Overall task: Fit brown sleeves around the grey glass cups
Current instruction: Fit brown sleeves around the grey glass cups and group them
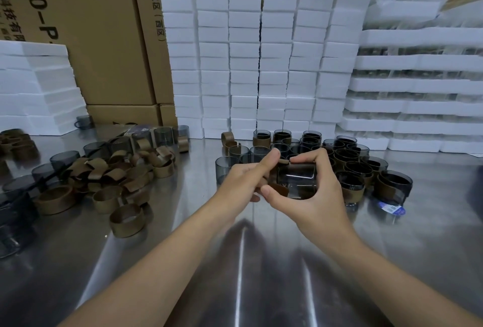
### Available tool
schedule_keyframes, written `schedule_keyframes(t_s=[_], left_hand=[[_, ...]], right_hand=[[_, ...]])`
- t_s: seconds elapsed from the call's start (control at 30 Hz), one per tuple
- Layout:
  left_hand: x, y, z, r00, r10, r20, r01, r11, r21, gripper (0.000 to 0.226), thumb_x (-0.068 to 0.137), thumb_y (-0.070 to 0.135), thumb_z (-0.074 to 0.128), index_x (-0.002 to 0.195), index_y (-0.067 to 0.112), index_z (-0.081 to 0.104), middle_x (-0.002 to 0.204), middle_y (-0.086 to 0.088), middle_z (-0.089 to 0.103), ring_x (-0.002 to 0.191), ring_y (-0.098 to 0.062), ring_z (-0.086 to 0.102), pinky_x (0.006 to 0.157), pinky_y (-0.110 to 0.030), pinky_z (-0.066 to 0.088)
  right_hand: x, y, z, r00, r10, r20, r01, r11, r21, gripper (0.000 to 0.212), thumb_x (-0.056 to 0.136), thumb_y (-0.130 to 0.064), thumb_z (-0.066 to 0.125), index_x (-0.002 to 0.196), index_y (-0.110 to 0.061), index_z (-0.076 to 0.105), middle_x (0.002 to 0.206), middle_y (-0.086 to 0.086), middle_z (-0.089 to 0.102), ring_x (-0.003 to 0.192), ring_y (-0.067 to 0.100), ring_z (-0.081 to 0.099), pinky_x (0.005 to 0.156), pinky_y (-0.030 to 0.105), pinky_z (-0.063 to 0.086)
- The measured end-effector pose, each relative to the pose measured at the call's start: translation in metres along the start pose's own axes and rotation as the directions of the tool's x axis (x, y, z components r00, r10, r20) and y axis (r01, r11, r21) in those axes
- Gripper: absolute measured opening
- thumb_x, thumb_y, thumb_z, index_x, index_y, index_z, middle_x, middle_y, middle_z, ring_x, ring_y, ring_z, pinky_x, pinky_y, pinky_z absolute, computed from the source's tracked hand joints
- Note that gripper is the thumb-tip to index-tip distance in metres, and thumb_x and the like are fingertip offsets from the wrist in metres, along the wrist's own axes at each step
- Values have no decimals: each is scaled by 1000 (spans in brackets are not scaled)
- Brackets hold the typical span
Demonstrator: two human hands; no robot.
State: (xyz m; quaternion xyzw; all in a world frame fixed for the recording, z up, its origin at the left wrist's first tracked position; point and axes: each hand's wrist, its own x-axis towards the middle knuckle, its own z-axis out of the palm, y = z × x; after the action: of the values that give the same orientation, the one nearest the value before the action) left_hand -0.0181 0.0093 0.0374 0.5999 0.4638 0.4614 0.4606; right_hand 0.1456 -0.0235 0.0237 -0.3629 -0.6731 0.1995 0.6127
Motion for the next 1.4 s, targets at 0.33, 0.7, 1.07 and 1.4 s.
schedule_keyframes(t_s=[0.33, 0.7, 1.07, 1.4], left_hand=[[-12, 8, 7, 992, 61, 108, -69, 995, 70, 47, 114, 43, 42, 108, 24, 85, 103, -3, 84, 98, -12, 79, 82, -15, 56], [-23, 27, 0, 959, 99, 266, -165, 957, 237, 58, 117, 42, 36, 109, 3, 78, 105, -25, 76, 109, -45, 69, 108, -66, 48], [-13, 13, 7, 996, 4, 90, 1, 998, -56, 47, 106, 59, 47, 121, 29, 80, 117, -4, 82, 115, -22, 76, 103, -47, 55], [-14, 4, 25, 988, 142, -55, -151, 969, -197, 46, 118, 53, 26, 143, 38, 61, 126, -2, 78, 115, -35, 72, 99, -63, 54]], right_hand=[[-6, 16, 3, 986, -156, 60, 161, 983, -89, 70, 69, -33, 88, 130, -29, 54, 116, -12, 69, 107, 20, 75, 88, 43, 64], [-3, 25, -9, 954, -201, 224, 239, 958, -159, 73, 81, -54, 73, 139, -17, 50, 109, -11, 74, 92, 12, 77, 78, 40, 63], [8, 33, -11, 960, -223, 170, 263, 927, -266, 89, 83, -58, 77, 159, -37, 37, 148, -25, 46, 103, 0, 68, 81, 19, 58], [4, 32, -8, 976, -192, 105, 212, 949, -232, 71, 103, -46, 56, 168, -33, 31, 157, -21, 45, 135, 10, 57, 100, 21, 53]])
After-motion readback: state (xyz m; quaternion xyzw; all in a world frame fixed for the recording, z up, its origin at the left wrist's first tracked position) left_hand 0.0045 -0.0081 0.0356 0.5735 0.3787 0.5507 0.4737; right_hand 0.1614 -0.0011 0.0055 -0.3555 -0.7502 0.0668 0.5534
